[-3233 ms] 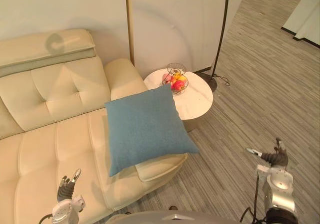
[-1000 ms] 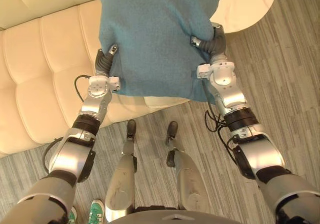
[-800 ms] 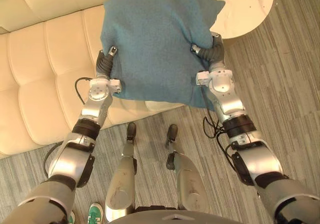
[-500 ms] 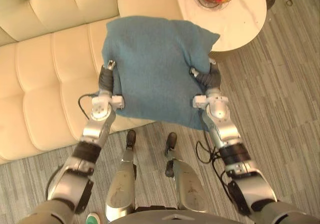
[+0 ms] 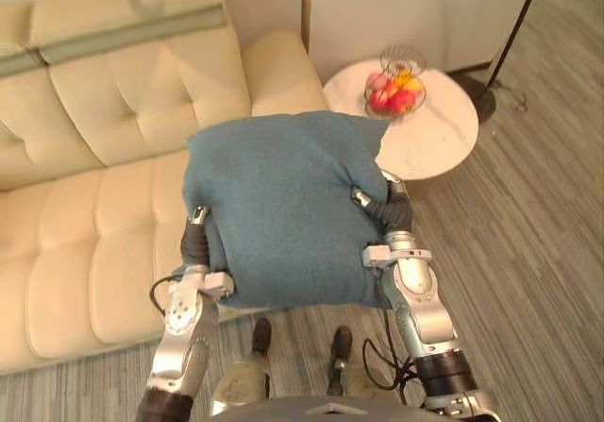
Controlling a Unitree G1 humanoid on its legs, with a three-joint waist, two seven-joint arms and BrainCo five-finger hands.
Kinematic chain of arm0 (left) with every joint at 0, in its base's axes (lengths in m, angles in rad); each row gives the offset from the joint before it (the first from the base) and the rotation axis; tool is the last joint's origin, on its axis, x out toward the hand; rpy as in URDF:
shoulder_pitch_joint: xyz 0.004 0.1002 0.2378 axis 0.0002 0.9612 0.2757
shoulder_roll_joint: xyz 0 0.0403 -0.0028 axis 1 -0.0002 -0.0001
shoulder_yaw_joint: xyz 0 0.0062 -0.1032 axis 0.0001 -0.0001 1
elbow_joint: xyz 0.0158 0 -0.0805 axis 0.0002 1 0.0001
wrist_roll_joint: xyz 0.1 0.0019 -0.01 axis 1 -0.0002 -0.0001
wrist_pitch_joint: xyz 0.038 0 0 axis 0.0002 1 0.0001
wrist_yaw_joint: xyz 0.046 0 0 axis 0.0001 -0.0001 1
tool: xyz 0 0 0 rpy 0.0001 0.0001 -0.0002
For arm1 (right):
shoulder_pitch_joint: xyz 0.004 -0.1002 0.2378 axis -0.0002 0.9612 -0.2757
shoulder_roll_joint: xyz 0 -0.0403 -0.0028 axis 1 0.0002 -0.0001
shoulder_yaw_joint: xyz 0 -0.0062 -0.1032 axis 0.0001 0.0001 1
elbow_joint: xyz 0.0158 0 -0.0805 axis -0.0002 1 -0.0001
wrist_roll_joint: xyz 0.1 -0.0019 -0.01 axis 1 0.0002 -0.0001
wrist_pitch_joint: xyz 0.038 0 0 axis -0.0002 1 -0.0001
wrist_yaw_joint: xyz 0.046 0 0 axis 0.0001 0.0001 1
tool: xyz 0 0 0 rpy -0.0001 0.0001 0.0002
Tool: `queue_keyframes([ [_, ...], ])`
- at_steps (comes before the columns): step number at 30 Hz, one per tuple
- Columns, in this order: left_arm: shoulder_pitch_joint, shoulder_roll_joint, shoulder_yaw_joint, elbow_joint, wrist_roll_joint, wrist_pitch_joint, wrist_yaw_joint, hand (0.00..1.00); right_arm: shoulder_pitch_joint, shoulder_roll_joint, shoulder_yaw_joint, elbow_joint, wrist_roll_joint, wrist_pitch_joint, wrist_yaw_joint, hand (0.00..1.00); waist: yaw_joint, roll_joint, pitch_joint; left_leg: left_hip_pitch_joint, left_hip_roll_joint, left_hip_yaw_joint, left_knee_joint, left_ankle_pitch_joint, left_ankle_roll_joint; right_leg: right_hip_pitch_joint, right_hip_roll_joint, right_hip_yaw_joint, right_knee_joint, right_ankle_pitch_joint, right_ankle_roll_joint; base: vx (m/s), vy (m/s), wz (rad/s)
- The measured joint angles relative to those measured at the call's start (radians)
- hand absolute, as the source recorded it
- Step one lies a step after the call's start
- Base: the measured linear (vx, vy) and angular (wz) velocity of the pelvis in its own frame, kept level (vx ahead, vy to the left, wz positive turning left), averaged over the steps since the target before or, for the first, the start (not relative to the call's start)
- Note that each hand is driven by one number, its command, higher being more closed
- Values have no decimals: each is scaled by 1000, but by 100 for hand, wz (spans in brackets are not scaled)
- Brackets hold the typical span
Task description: Pick up cushions and gather them together orderly.
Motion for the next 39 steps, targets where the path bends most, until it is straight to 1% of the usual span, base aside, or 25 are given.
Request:
queue_keyframes([
  [6,21,-25,18,-8,-9,-8,-8,100,16,-2,16,-37,0,-10,8,100,3,9,-25,-12,-2,-47,28,15,-6,24,2,-47,1,9,-2,12,-11,22],
  [9,19,-28,22,-10,-16,-8,-6,100,5,-3,16,-36,-2,-9,8,100,13,13,-28,-51,0,-92,40,1,-11,0,-3,-106,57,-22,-9,-61,-35,58],
  [11,14,-38,22,-10,-19,-8,-3,100,-14,-12,14,-36,-14,-9,6,100,2,14,-34,-89,26,39,52,-63,60,-3,-32,-176,61,-22,-10,-75,21,97],
  [12,8,-53,22,-10,-25,-13,0,100,-36,-22,13,-35,-21,-10,1,100,-3,8,-41,-119,39,136,93,-94,84,-17,-74,-215,65,-21,-11,-69,152,98],
  [13,-3,-60,22,-10,-26,-17,2,100,-61,-37,13,-34,-21,-10,-6,100,0,9,-42,-154,52,227,163,-95,84,-34,-113,-231,86,-21,-10,-53,174,82],
  [15,-10,-67,21,-10,-26,-20,2,100,-75,-50,13,-34,-21,-10,-12,100,-9,19,-48,-163,91,317,255,-95,83,-19,-150,-259,98,-20,7,-34,226,67],
  [16,-10,-75,18,-10,-26,-27,2,100,-73,-58,13,-34,-21,-10,-14,100,-22,49,-69,-140,147,369,270,-81,88,5,-156,-295,111,-22,29,5,268,64],
  [17,-12,-80,16,-10,-26,-29,2,100,-74,-61,10,-35,-21,-11,-14,100,-25,60,-77,-132,163,373,260,-56,87,6,-157,-302,123,-27,39,28,350,70],
  [18,-31,-82,10,-1,-26,-31,2,100,-75,-52,-3,-34,-21,-16,-16,100,-29,57,-87,-112,132,368,221,-34,3,5,-198,-305,160,-33,63,16,373,55],
  [20,-33,-46,11,0,-27,-42,2,100,-74,-26,-3,-34,-28,-17,-17,100,-36,5,-104,-89,48,354,153,-21,30,11,-265,-304,155,-15,97,18,357,58],
  [21,-33,-41,12,0,-30,-43,2,100,-75,-20,-3,-34,-33,-17,-16,100,-33,-4,-105,-86,33,353,146,-18,33,13,-277,-304,153,-10,100,14,300,43],
  [23,-29,-30,15,7,-47,-49,2,100,-72,16,-3,-27,-52,-17,-15,100,-21,-38,-99,-87,-20,359,176,-43,61,25,-338,-301,171,-9,106,-11,241,27],
  [25,-29,-20,15,8,-48,-50,2,100,-72,23,-4,-27,-52,-17,-15,100,-19,-52,-92,-103,-43,376,222,-70,78,13,-382,-295,213,-29,97,-16,177,13],
  [26,-29,-20,16,8,-47,-50,2,100,-72,29,-5,-25,-53,-17,-15,100,-17,-65,-84,-118,-61,409,256,-92,95,-16,-419,-277,255,-61,27,-17,189,4],
  [27,-28,-20,17,10,-46,-50,2,100,-71,35,-5,-24,-53,-17,-15,100,-19,-70,-76,-129,-71,415,275,-106,109,-41,-424,-249,289,-97,-90,-7,193,4],
  [28,-28,-19,19,10,-45,-50,1,100,-70,38,-6,-24,-52,-17,-15,100,-23,-65,-74,-128,-75,415,281,-112,118,-48,-419,-224,303,-120,-141,18,229,21],
  [29,-27,-14,20,10,-43,-49,0,100,-61,39,-6,-24,-51,-17,-15,100,-42,-83,-62,-127,-93,395,298,-126,140,-47,-382,-115,305,-176,-158,51,197,52],
  [30,-28,-13,20,10,-42,-49,-3,100,-58,39,-9,-24,-50,-17,-15,100,-67,-100,-50,-126,-111,355,311,-134,156,-36,-350,-28,302,-199,-149,59,175,74],
  [31,-28,-13,19,11,-42,-47,-5,100,-56,39,-14,-24,-50,-17,-11,100,-79,-111,-45,-123,-121,333,312,-137,171,-38,-327,27,320,-196,-123,77,99,64],
  [32,-27,-15,13,14,-42,-40,-5,100,-50,39,-25,-22,-49,-17,-5,100,-73,-115,-40,-116,-120,324,303,-137,184,-64,-271,62,359,-209,-51,81,79,28],
  [33,-27,-14,14,14,-41,-35,-5,100,-50,40,-26,-17,-49,-17,-2,100,-59,-109,-35,-101,-115,324,286,-137,189,-88,-212,51,373,-229,-15,103,93,4],
  [34,-27,-15,14,14,-34,-35,-5,100,-50,39,-26,-15,-47,-17,-1,100,-55,-100,-28,-83,-115,323,264,-135,193,-107,-158,33,380,-233,-9,89,77,-7],
  [36,-27,-15,15,14,-32,-35,-5,100,-49,39,-26,-13,-39,-17,0,100,-54,-89,-23,-63,-116,323,240,-134,194,-128,-115,10,379,-233,-9,95,60,-3],
  [37,-27,-14,15,14,-18,-34,-5,100,-47,39,-26,-10,-38,-17,2,100,-60,-79,-18,-41,-117,323,213,-132,190,-150,-73,-17,356,-228,-10,132,49,0],
  [39,-27,-14,13,14,-11,-32,-7,100,-32,37,-33,-10,-18,-19,13,100,-83,-77,-18,-13,-129,301,171,-126,182,-173,-28,-25,293,-188,-15,203,22,26],
])
